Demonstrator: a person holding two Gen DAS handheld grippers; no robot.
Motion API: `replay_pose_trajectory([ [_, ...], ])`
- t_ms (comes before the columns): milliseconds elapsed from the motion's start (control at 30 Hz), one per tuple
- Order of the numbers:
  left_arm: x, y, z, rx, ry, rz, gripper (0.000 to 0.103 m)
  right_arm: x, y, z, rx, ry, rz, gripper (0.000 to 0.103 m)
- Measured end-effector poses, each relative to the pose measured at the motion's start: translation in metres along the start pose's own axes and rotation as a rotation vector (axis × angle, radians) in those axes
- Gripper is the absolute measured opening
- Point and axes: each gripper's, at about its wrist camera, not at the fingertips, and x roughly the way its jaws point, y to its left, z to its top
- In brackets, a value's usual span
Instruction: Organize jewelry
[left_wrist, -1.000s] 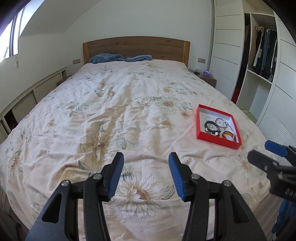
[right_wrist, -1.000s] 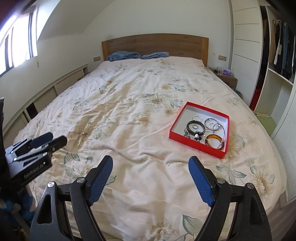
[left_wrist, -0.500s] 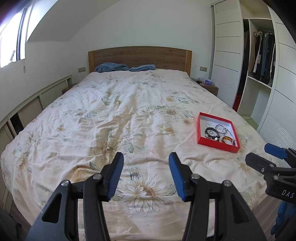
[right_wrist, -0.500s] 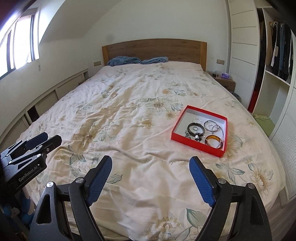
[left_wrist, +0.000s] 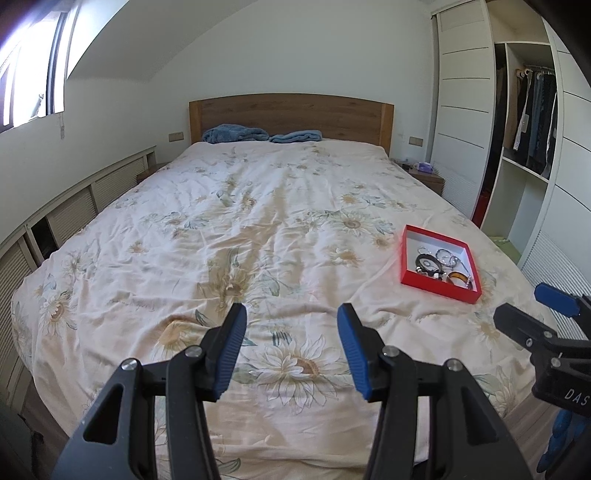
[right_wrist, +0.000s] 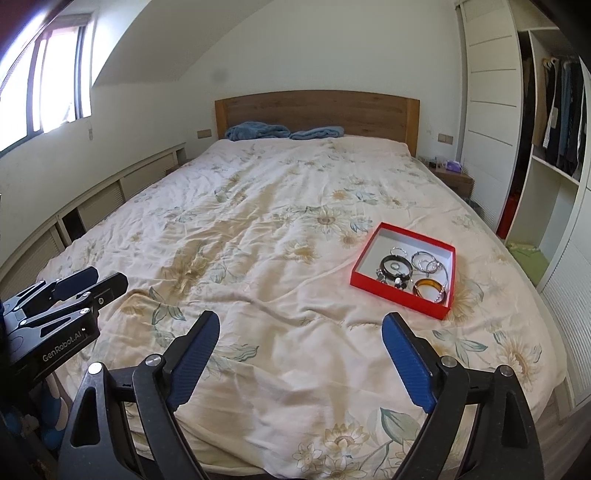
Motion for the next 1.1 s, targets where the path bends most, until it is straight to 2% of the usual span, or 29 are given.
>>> replay_pose_trajectory([
  [300, 0.014, -0.003, -0.003, -0.009, 0.025, -0.006, 0.049, 0.010, 0.001, -0.002, -0.024, -0.001, -0.012, 0.089],
  [533, 0.036, -0.009, -0.005, 0.000, 0.074, -0.005, 0.049, 0.029, -0.005, -0.007, -0.014, 0.033, -0.004, 0.089],
  [667, 0.050, -0.011, -0.007, 0.003, 0.098, 0.005, 0.059, 0.045, -0.008, -0.009, -0.009, 0.065, -0.006, 0.089],
  [1100, 0.097, -0.021, -0.013, 0.027, 0.174, 0.016, 0.060, 0.085, -0.016, -0.012, -0.028, 0.119, -0.037, 0.089],
])
